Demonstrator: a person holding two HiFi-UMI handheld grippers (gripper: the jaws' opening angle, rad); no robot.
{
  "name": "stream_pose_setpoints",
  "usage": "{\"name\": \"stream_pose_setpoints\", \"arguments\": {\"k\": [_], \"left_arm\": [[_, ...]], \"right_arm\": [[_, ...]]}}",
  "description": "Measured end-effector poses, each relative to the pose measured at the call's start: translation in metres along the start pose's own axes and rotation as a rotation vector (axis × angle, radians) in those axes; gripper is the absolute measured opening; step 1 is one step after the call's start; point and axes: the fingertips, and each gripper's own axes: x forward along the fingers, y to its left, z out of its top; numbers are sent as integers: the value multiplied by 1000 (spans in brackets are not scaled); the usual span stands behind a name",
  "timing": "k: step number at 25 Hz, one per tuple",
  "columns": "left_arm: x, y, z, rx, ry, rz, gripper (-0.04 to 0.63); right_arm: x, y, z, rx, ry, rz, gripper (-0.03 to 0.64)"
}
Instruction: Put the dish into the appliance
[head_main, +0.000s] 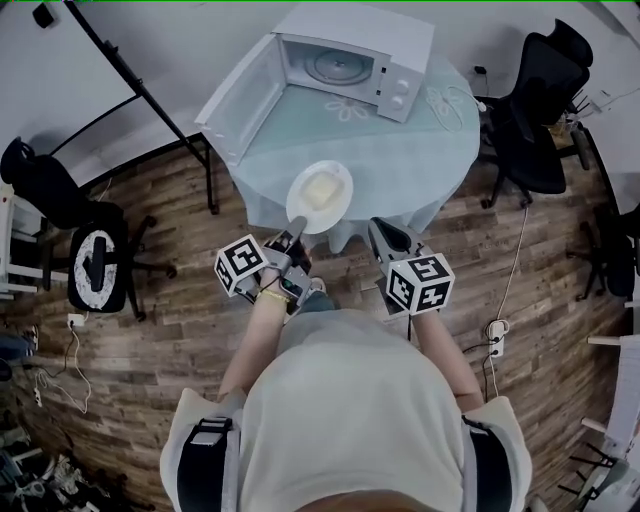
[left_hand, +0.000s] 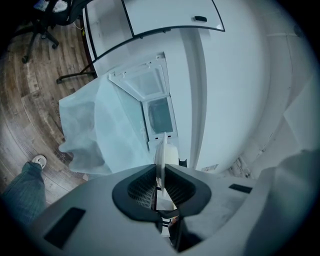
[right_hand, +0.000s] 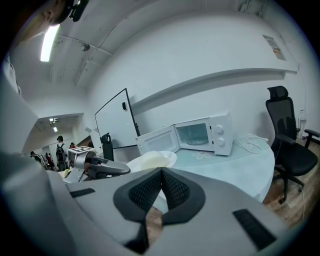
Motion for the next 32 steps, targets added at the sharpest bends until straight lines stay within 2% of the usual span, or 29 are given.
{"name": "stream_pose_setpoints", "arguments": {"k": [16, 26, 32], "left_arm": [[67, 11, 102, 44, 104, 7, 41], [101, 13, 136, 59, 138, 2, 41], [131, 6, 148, 51, 132, -6, 41]], "right_arm": [[113, -8, 33, 17, 13, -64, 8], [143, -18, 39, 33, 14, -102, 8], [153, -36, 47, 54, 7, -119, 8]]}}
